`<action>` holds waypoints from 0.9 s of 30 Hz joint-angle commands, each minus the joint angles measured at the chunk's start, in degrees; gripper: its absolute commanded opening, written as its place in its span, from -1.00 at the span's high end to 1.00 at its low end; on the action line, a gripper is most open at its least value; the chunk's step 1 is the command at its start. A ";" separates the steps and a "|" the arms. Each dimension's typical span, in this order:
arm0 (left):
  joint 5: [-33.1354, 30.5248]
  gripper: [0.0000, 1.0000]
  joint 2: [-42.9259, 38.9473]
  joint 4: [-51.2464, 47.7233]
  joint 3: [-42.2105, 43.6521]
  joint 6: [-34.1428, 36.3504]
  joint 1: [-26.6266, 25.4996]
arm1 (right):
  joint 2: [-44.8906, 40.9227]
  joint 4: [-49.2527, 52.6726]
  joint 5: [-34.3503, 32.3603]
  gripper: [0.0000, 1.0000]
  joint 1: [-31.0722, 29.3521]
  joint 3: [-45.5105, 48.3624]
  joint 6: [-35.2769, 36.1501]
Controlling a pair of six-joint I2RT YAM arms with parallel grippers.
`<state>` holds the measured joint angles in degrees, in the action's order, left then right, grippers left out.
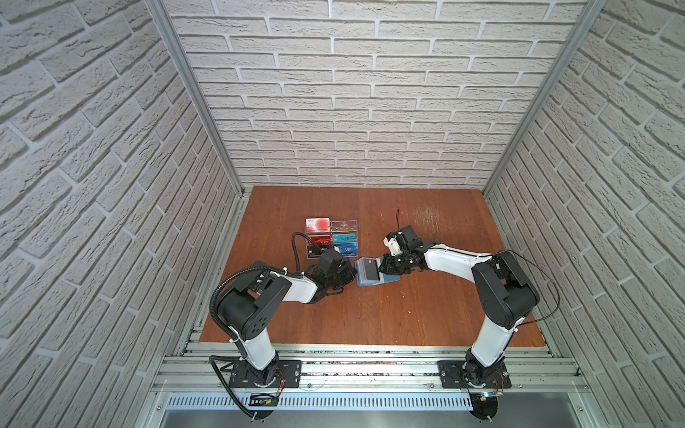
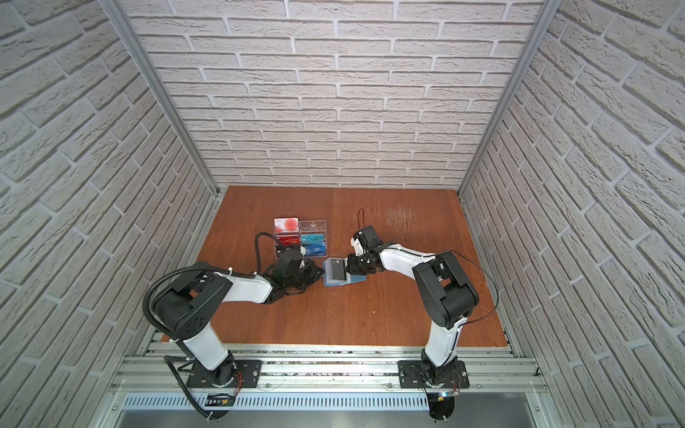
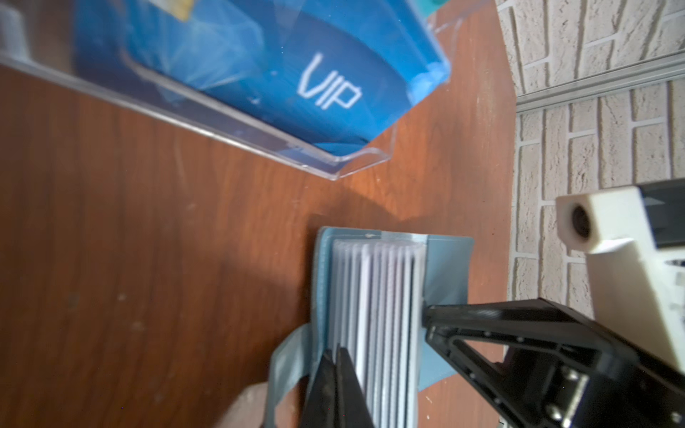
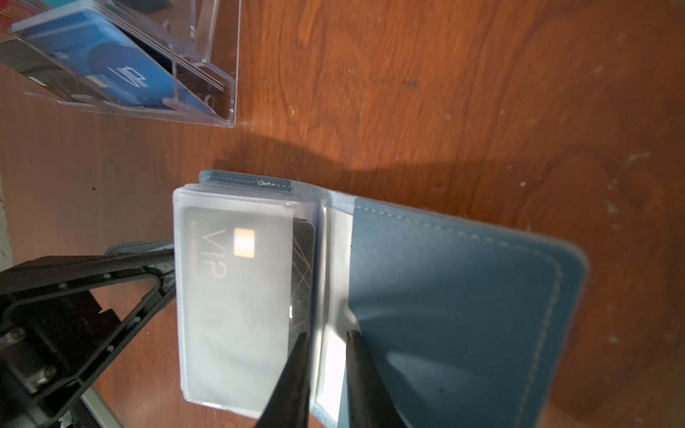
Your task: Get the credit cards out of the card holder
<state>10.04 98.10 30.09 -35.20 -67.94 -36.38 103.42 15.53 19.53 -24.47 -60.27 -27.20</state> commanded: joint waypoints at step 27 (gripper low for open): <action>-0.55 0.96 4.17 4.01 0.92 0.38 0.01 | 2.90 -10.65 12.03 0.50 1.59 1.97 -5.57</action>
<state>9.93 100.90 32.18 -35.18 -67.70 -36.38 105.62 8.58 28.84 -23.22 -59.33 -31.48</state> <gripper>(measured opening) 0.047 0.249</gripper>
